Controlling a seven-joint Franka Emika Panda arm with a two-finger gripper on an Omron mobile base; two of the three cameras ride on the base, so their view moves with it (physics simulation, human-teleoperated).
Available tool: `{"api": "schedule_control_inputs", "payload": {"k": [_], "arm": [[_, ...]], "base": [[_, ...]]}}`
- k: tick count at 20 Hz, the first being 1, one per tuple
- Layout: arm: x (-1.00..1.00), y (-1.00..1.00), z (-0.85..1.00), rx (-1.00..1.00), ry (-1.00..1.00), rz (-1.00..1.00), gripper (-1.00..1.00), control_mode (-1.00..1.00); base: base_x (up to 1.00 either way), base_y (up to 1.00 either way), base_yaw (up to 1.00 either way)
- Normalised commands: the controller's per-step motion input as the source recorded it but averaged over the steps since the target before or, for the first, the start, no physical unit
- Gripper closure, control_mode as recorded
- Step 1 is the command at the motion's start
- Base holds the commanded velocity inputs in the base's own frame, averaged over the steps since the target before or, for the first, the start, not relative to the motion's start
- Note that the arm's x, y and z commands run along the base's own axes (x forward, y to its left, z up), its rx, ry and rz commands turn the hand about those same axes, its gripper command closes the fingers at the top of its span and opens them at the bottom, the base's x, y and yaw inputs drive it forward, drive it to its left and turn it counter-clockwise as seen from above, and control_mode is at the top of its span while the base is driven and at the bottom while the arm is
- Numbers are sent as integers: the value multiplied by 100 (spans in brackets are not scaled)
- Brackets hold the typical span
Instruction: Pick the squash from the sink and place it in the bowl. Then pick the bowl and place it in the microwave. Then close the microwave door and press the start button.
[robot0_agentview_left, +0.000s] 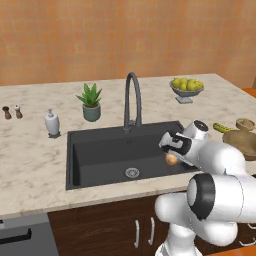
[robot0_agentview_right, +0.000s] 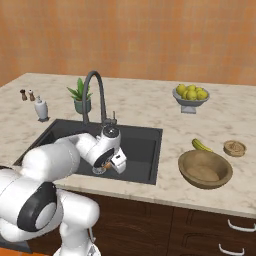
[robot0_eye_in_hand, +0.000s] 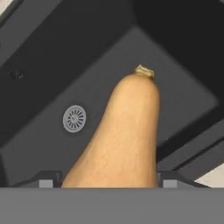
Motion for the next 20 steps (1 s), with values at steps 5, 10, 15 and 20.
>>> {"api": "schedule_control_inputs", "payload": {"k": [5, 10, 15, 20], "arm": [[-53, -63, 100, 0, 0, -16, 100, -100], [-52, -62, 100, 0, 0, -14, 100, -100], [-37, -61, 100, -4, 0, -14, 100, -100], [-22, -72, 54, -1, 0, -17, 100, -100]], "base": [[0, 0, 0], [0, 0, 0], [0, 0, 0], [0, 0, 0]]}}
